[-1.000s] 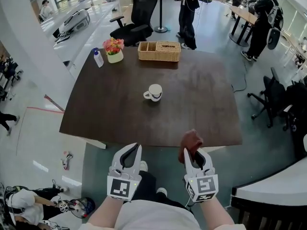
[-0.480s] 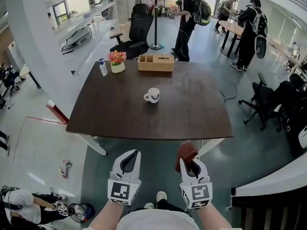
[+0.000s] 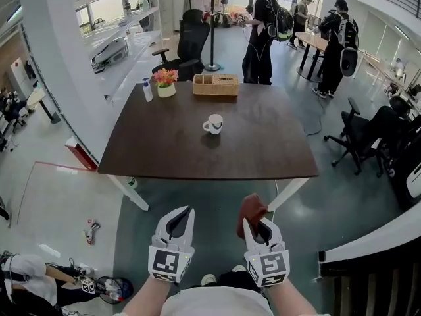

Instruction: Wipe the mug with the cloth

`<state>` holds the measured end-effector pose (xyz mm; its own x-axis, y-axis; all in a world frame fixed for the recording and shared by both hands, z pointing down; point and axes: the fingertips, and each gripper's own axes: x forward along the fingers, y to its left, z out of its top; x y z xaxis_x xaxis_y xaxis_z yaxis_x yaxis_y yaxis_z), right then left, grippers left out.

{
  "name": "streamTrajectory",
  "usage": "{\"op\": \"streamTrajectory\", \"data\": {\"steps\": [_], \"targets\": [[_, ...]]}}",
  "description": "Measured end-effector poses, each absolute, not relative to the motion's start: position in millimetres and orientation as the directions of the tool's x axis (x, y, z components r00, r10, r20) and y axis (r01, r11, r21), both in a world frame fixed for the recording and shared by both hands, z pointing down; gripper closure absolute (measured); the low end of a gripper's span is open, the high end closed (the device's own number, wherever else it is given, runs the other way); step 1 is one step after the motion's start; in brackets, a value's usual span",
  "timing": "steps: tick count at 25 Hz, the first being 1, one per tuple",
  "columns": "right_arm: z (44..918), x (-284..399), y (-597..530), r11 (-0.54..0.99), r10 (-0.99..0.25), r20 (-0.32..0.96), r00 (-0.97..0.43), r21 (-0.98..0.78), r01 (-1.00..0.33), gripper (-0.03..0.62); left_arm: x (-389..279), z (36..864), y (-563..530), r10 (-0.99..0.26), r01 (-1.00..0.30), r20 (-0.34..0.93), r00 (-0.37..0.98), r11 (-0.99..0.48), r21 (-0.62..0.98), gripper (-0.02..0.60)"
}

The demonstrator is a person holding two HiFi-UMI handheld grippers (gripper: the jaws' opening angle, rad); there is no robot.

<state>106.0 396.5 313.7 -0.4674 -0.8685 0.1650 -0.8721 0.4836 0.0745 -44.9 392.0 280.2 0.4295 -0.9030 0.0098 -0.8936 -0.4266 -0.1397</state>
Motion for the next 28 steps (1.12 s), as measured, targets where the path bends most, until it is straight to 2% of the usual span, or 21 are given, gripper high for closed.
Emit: {"op": "streamTrajectory", "data": {"steps": [4,8,16,28], "targets": [[308,104,406,0.484,-0.869,0.159,-0.468,0.083,-0.871,0.516,-51,273,401,-0.908,-0.900,-0.007,0.419,-0.414,-0.132,0.581],[302,105,409,0.487,-0.870,0.144,-0.472,0.094,-0.869,0.516,-59,265,400,-0.921,-0.920,-0.035,0.389,-0.387,-0.058,0.581],[298,112,418,0.467,-0.881,0.131,-0.454,0.094,-0.880,0.516,-52,258,413,-0.910,-0.904,-0.049,0.411,-0.400,-0.154,0.581],[299,95,424,0.472,-0.879,0.130,-0.459,0.097,-0.876,0.516,-71,265,418,-0.910,-0.906,-0.039,0.412,-0.405,-0.123,0.581]]}}
